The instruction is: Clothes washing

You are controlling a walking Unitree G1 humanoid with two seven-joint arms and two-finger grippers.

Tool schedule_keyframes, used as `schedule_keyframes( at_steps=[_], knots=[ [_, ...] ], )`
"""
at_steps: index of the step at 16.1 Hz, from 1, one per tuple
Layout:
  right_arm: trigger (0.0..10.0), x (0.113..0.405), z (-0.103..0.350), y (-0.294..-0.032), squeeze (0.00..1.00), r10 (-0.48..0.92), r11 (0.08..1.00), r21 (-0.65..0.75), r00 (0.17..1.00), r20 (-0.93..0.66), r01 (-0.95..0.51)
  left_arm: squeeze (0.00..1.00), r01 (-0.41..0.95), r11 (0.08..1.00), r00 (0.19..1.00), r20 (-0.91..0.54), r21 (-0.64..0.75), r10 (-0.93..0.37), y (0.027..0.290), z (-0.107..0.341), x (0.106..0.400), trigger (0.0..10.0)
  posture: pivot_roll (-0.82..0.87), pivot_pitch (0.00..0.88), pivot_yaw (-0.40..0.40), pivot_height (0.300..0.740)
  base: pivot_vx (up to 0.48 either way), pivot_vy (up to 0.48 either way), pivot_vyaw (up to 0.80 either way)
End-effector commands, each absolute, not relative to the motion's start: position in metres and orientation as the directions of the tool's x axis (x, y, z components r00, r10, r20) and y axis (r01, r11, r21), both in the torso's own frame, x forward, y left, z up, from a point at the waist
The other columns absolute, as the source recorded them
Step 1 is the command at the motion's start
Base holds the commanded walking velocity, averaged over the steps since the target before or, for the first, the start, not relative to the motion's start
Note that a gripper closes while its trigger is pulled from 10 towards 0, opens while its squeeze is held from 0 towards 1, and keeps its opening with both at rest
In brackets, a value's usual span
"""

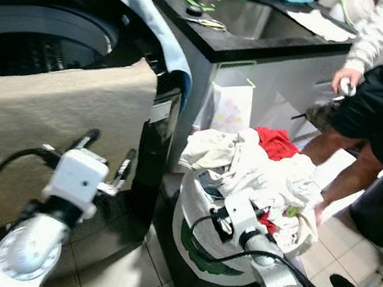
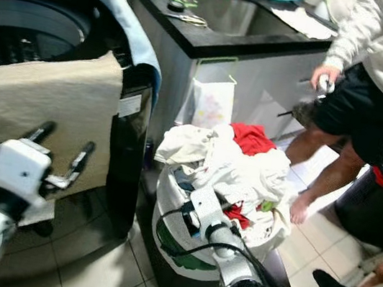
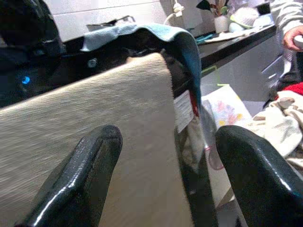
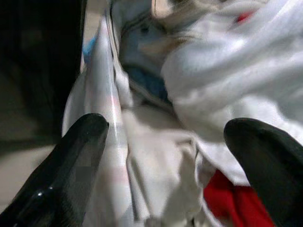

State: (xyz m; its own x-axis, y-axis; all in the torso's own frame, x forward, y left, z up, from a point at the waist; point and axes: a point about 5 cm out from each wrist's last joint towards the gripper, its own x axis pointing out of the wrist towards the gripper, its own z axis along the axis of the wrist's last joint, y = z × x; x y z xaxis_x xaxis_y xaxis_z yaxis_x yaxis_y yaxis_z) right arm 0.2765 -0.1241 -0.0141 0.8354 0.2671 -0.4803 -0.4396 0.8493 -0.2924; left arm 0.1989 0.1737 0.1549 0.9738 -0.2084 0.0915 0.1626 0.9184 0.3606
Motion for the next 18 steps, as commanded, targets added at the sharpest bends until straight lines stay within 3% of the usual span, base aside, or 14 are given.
schedule_keyframes(
  at_steps=[1,4,7,11,13,14,15,17,18],
  knots=[
    [10.0,0.277,-0.016,-0.127,0.00,0.232,0.850,-0.312,0.834,-0.500,-0.424,0.00,0.169,0.918,0.973,0.087,0.358,-0.213,0.175,0.159,0.195,10.0,0.35,0.000,-0.087,0.740,0.000,0.000,0.00],
    [10.0,0.271,-0.025,-0.131,0.00,0.192,0.858,-0.309,0.814,-0.548,-0.410,0.00,0.172,0.917,0.976,0.067,0.360,-0.209,0.174,0.162,0.187,10.0,0.36,0.000,-0.098,0.740,0.000,0.000,0.00],
    [10.0,0.264,-0.032,-0.146,0.00,0.091,0.951,-0.194,0.815,-0.572,-0.242,0.00,0.166,0.922,0.977,0.065,0.350,-0.201,0.172,0.163,0.187,10.0,0.35,0.000,-0.113,0.740,0.000,0.000,0.00],
    [10.0,0.260,-0.030,-0.147,0.00,0.112,0.808,-0.464,0.867,-0.485,-0.364,0.00,0.165,0.925,0.978,0.065,0.343,-0.199,0.171,0.163,0.191,10.0,0.32,0.000,-0.108,0.740,0.000,0.000,0.00],
    [10.0,0.259,-0.031,-0.147,0.00,0.120,0.783,-0.486,0.861,-0.494,-0.388,0.00,0.172,0.926,0.976,0.067,0.337,-0.206,0.168,0.162,0.193,10.0,0.32,0.000,-0.104,0.740,0.000,0.000,0.00],
    [4.6,0.259,-0.031,-0.148,0.00,0.105,0.790,-0.485,0.863,-0.495,-0.375,0.00,0.175,0.926,0.976,0.068,0.336,-0.209,0.168,0.163,0.194,10.0,0.32,0.000,-0.099,0.740,0.000,0.000,0.00],
    [0.0,0.259,-0.032,-0.149,0.00,0.100,0.801,-0.469,0.856,-0.507,-0.372,0.00,0.177,0.925,0.975,0.068,0.337,-0.211,0.168,0.164,0.194,10.0,0.33,0.000,-0.096,0.740,0.000,0.000,0.00],
    [0.0,0.253,-0.040,-0.154,0.00,0.040,0.842,-0.420,0.814,-0.579,-0.340,0.00,0.185,0.921,0.973,0.065,0.344,-0.220,0.169,0.165,0.193,10.0,0.33,0.000,-0.091,0.740,0.000,0.000,0.00],
    [4.8,0.251,-0.042,-0.154,0.00,0.043,0.836,-0.423,0.811,-0.584,-0.349,0.00,0.185,0.919,0.973,0.065,0.347,-0.221,0.170,0.166,0.193,10.0,0.33,0.000,-0.087,0.740,0.000,0.000,0.00]
  ],
)
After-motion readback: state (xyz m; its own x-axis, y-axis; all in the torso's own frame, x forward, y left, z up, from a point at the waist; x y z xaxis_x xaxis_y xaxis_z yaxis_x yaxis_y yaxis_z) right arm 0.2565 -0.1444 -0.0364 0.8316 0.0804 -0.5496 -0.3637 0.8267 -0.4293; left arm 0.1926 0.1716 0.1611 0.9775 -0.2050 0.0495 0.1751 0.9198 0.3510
